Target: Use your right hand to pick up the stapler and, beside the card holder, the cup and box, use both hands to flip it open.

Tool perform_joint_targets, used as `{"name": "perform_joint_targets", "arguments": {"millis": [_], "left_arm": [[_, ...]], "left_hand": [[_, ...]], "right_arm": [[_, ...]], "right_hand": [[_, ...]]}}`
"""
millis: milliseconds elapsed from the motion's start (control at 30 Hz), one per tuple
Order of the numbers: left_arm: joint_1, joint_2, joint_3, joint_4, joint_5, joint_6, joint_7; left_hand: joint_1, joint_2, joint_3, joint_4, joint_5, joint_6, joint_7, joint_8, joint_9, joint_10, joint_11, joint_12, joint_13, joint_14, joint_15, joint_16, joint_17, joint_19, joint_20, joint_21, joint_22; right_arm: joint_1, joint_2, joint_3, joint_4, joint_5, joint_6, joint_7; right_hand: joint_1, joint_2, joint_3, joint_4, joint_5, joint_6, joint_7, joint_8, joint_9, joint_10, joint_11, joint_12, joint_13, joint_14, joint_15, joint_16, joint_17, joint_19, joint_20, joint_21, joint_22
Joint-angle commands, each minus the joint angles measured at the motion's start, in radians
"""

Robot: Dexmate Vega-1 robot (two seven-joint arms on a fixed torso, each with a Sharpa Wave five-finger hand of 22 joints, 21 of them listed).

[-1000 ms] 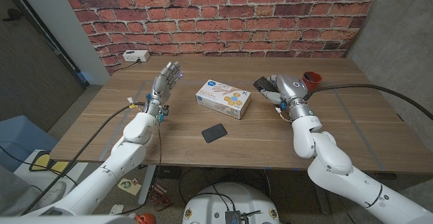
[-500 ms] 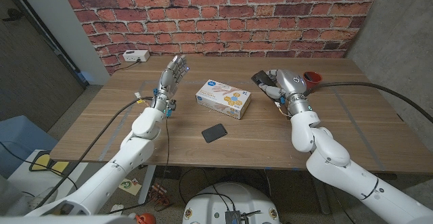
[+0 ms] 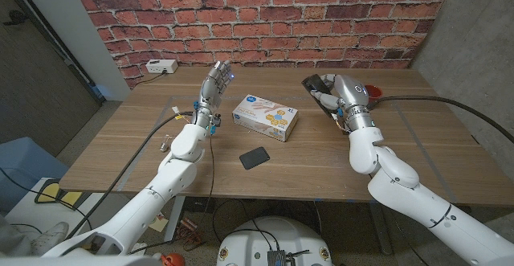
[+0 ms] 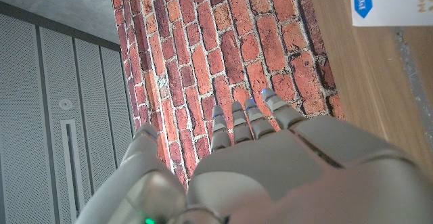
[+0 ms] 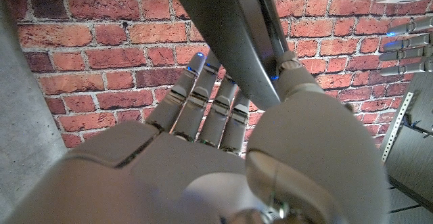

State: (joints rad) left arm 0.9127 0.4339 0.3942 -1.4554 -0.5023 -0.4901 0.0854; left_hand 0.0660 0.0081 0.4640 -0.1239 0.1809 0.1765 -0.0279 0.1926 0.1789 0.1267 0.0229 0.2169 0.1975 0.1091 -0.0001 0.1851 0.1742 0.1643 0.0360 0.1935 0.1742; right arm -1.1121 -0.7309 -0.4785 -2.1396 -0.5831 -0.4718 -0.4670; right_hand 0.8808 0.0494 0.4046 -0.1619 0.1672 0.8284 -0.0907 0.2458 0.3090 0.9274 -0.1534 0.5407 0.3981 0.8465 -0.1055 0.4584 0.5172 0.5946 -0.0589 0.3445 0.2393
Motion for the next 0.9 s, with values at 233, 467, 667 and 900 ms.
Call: {"name": "perform_joint_targets", "arguments": {"millis": [233, 467, 667, 900], "left_arm": [[-0.034, -0.033, 0.028, 0.002, 0.031, 0.025, 0.03], [-0.026, -0.034, 0.032, -0.017, 0.037, 0.027, 0.04], [-0.01, -0.089, 0.032, -0.009, 0.069, -0.023, 0.112], [-0.013, -0.094, 0.043, -0.008, 0.079, -0.028, 0.103]], "left_hand": [[-0.003, 0.008, 0.0, -0.003, -0.001, 0.003, 0.002, 0.003, 0.005, 0.008, 0.0, 0.008, 0.004, 0.007, 0.007, 0.005, 0.005, 0.003, 0.008, 0.002, 0.002], [-0.004, 0.008, 0.0, -0.003, -0.001, 0.018, -0.007, 0.008, 0.006, 0.015, 0.005, 0.01, 0.004, 0.01, 0.007, 0.005, 0.005, 0.01, 0.011, 0.004, 0.002], [0.001, 0.008, 0.002, -0.007, -0.001, 0.052, -0.021, 0.016, 0.008, 0.069, -0.024, 0.028, 0.006, 0.046, -0.006, 0.015, 0.006, 0.023, 0.04, 0.008, 0.004], [0.02, 0.014, 0.011, -0.017, -0.001, 0.063, -0.023, 0.017, 0.008, 0.093, -0.044, 0.035, 0.007, 0.056, -0.01, 0.014, 0.006, 0.021, 0.042, 0.006, 0.004]], "right_arm": [[0.0, 0.004, 0.056, 0.057, 0.108, 0.146, -0.093], [-0.014, 0.005, 0.078, 0.069, 0.144, 0.212, -0.122], [-0.03, 0.004, 0.107, 0.08, 0.183, 0.276, -0.14], [-0.03, -0.005, 0.114, 0.096, 0.201, 0.345, -0.13]], "right_hand": [[0.144, 0.141, 0.058, 0.048, 0.006, 0.01, 0.004, 0.007, 0.006, 0.04, -0.035, 0.008, 0.004, 0.006, -0.135, -0.001, 0.008, -0.004, -0.055, 0.007, 0.005], [0.144, 0.141, 0.059, 0.047, 0.006, 0.01, 0.004, 0.005, 0.008, 0.04, -0.034, 0.007, 0.003, 0.006, -0.135, -0.002, 0.011, -0.005, -0.055, 0.01, 0.005], [0.144, 0.141, 0.06, 0.047, 0.006, 0.011, 0.006, 0.004, 0.008, 0.039, -0.034, 0.006, 0.002, 0.005, -0.135, -0.004, 0.014, -0.005, -0.057, 0.013, 0.005], [0.145, 0.141, 0.061, 0.046, 0.006, 0.01, 0.005, 0.003, 0.009, 0.037, -0.035, 0.006, 0.004, 0.004, -0.135, -0.007, 0.016, -0.007, -0.056, 0.016, 0.005]]}}
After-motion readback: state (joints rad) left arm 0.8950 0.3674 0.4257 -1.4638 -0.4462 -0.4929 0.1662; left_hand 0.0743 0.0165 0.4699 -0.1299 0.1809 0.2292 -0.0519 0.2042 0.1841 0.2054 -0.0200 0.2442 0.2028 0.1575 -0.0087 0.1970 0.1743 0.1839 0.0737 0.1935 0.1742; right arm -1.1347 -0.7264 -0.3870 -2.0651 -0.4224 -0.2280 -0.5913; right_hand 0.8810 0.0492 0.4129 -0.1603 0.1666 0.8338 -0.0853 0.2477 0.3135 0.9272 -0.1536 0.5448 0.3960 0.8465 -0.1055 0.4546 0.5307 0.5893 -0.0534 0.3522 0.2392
